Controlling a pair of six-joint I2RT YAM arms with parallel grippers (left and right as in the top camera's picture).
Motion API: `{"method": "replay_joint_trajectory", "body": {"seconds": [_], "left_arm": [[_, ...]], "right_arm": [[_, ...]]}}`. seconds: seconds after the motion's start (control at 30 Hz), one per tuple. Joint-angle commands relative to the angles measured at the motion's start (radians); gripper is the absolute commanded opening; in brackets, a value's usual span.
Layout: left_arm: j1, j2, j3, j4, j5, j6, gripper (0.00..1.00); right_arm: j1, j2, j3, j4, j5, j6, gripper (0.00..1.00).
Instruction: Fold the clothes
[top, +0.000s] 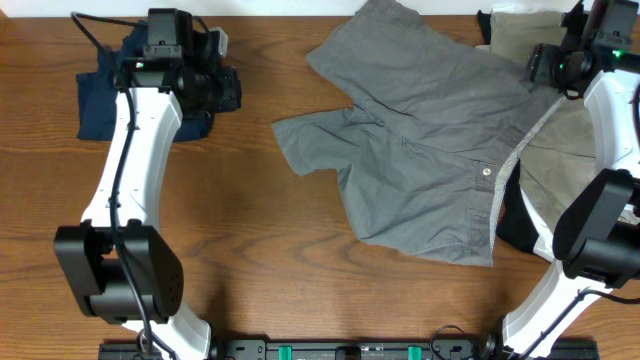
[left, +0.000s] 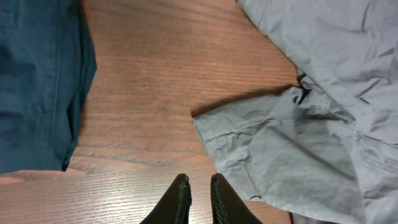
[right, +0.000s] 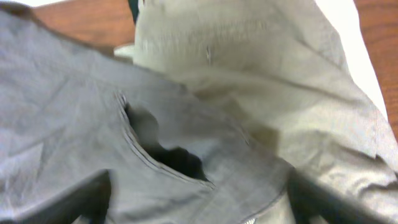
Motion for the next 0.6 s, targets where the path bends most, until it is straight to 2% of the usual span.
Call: {"method": "replay_joint_trajectory", "body": {"seconds": [0.0, 0.2, 0.23, 0.27, 0.43, 0.57], "left_arm": [[0.001, 0.034, -0.008, -0.029, 0.011, 0.018, 0.13], [-0.011, 0.078, -0.016, -0.216, 0.109, 0.057, 0.15], [-0.015, 0.081, -0.027, -0.235, 0.127, 0.073, 0.17], [-0.021, 0.082, -0.049, -0.245, 0.151, 0.086, 0.24], [-0.065, 0.082, -0.167, -0.192, 0.210, 0.099, 0.38], [-0.098, 0.082, -0.294, -0.035, 0.210, -0.042, 0.40]], "right_arm": [[0.000, -0.018, 0.012, -0.059, -0.037, -0.020, 0.98], [0.019, -0.049, 0.012, -0.177, -0.167, -0.020, 0.99], [0.023, -0.049, 0.012, -0.184, -0.177, -0.020, 0.99], [0.028, -0.049, 0.012, -0.190, -0.190, -0.020, 0.99], [0.055, -0.048, 0.012, -0.189, -0.212, -0.019, 0.99], [0.071, -0.048, 0.012, -0.190, -0.211, -0.019, 0.99]]}}
